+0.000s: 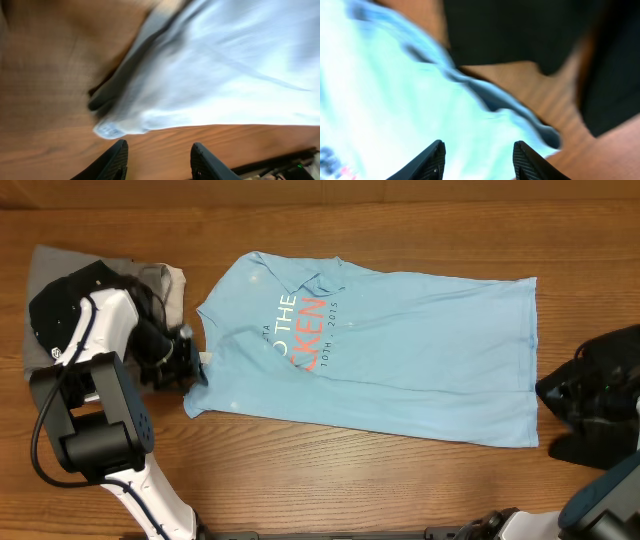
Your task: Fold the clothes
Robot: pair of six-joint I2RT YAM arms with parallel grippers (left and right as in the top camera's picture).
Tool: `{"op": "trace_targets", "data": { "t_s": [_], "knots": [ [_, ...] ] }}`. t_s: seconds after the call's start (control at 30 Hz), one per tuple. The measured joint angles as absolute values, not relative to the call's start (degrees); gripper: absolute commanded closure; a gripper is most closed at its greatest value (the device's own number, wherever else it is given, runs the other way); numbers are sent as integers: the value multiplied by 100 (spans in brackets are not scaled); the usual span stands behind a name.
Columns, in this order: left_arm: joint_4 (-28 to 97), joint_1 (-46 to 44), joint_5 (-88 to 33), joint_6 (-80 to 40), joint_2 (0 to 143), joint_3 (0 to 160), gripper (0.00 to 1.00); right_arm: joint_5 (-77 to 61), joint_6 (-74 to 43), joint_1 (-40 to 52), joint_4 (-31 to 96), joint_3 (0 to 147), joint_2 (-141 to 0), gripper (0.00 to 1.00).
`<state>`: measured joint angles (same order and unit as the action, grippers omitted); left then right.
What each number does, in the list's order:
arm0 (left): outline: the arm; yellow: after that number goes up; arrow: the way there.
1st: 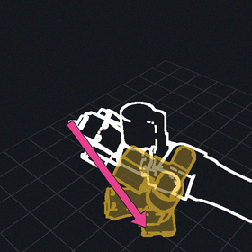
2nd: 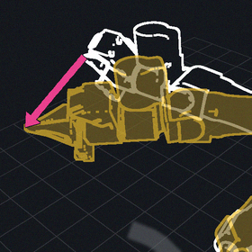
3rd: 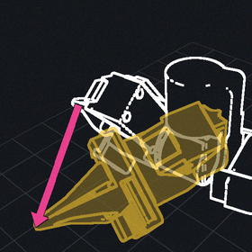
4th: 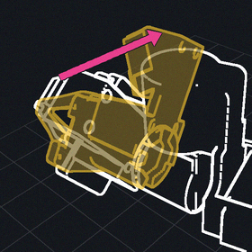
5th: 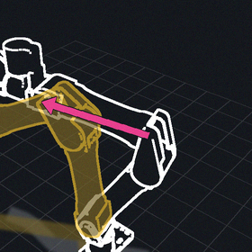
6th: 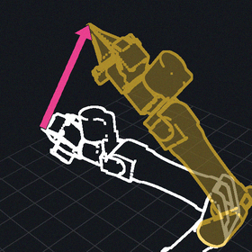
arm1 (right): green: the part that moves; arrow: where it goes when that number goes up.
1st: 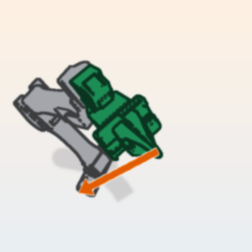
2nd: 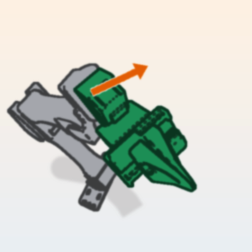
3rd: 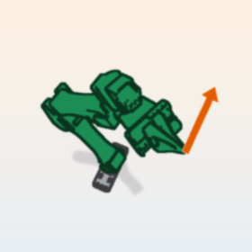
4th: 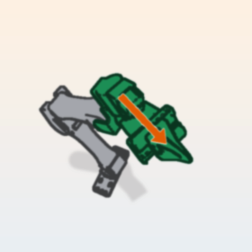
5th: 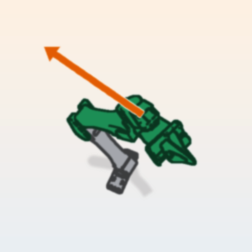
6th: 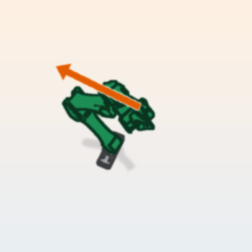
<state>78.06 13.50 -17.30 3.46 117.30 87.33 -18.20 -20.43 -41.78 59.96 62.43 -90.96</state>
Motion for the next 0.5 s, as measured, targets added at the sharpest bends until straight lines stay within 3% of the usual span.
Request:
{"op": "trace_targets", "data": {
  "t_s": [0.2, 0.27, 0.37, 0.4, 0.43, 0.5],
  "knots": [
    [7590, 1190, -2462, 1031, 11622, 9583, 59, -2779, -1369, -3859, 5996, 6396, -8790, 55],
    [7231, 1007, -2554, 1199, 11566, 9671, 67, -2987, -1203, -3680, 6029, 6396, -8788, 55],
    [6772, 648, -2552, 1365, 11568, 9684, 90, -3164, -1009, -3424, 6097, 6396, -8788, 55],
    [6626, 513, -2543, 1417, 11579, 9684, 91, -3205, -961, -3341, 6114, 6396, -8788, 55],
    [6473, 379, -2521, 1474, 11585, 9684, 86, -3236, -928, -3273, 6119, 6396, -8788, 55],
    [6184, 128, -2388, 1553, 11614, 9684, 47, -3280, -873, -3138, 6128, 6396, -8788, 55]
  ]
}}
